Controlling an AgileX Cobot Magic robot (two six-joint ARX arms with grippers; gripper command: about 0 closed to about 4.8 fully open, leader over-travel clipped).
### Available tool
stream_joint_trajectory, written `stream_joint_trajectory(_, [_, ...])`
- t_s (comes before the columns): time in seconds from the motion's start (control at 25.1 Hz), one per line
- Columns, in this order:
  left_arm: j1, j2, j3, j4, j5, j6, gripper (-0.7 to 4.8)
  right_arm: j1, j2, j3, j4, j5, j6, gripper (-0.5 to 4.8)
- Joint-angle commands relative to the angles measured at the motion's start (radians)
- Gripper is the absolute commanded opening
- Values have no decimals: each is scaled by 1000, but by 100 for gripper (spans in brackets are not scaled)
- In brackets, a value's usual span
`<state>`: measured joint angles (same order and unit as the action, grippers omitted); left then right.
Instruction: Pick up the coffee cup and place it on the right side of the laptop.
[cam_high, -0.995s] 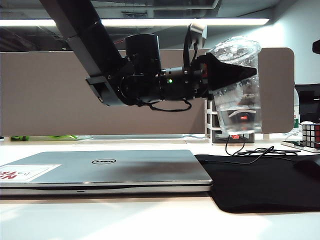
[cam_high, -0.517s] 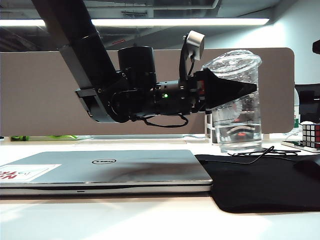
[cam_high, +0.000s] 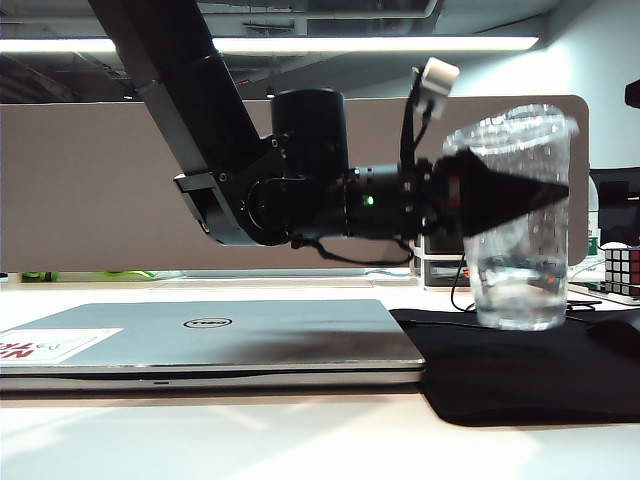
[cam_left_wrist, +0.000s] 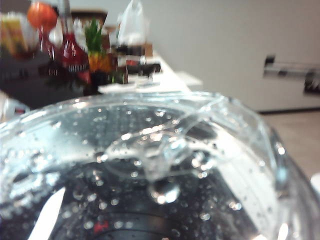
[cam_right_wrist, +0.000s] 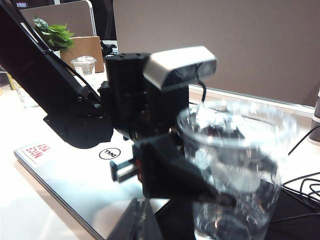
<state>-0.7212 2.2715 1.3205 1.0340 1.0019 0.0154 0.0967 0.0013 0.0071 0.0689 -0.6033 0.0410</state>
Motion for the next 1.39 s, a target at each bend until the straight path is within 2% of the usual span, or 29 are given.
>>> stream_joint_trajectory(0.04, [-1,-8,3,-92,-15,91,310,0,-2,-5,4,-2,0,-1])
stream_joint_trajectory(0.16, [-1,-8,3,-138,-19,135,310,0,-2,-5,3,-2,0,-1])
stream_joint_trajectory(0.44, [0,-8,3,-161,-21,146,314,0,-2,-5,-26,7,0,-1])
stream_joint_trajectory(0.52, [1,-8,3,-181,-21,152,317,0,-2,-5,-74,48,0,-1])
stream_joint_trajectory(0.6, [1,-8,3,-216,-21,175,376,0,-2,-5,-142,89,0,-1])
stream_joint_trajectory(0.64, [2,-8,3,-230,-22,183,407,0,-2,-5,-152,89,-1,-1])
stream_joint_trajectory(0.68, [2,-8,3,-241,-20,195,415,0,-2,-5,-151,89,-1,-1])
stream_joint_trajectory(0.76, [6,-8,3,-250,-18,196,479,0,-2,-5,-146,89,-1,-1])
stream_joint_trajectory(0.88, [14,-8,3,-249,-8,195,479,0,-2,-5,-147,89,-1,-1])
stream_joint_trajectory(0.96, [23,-8,3,-249,19,195,479,0,-2,-5,-146,88,-1,-1])
stream_joint_trajectory(1.15, [103,-10,3,-271,191,165,479,0,-2,-5,-146,89,-19,-1])
stream_joint_trajectory(1.39, [193,-10,3,-274,332,142,479,0,-2,-5,-146,89,-27,-1])
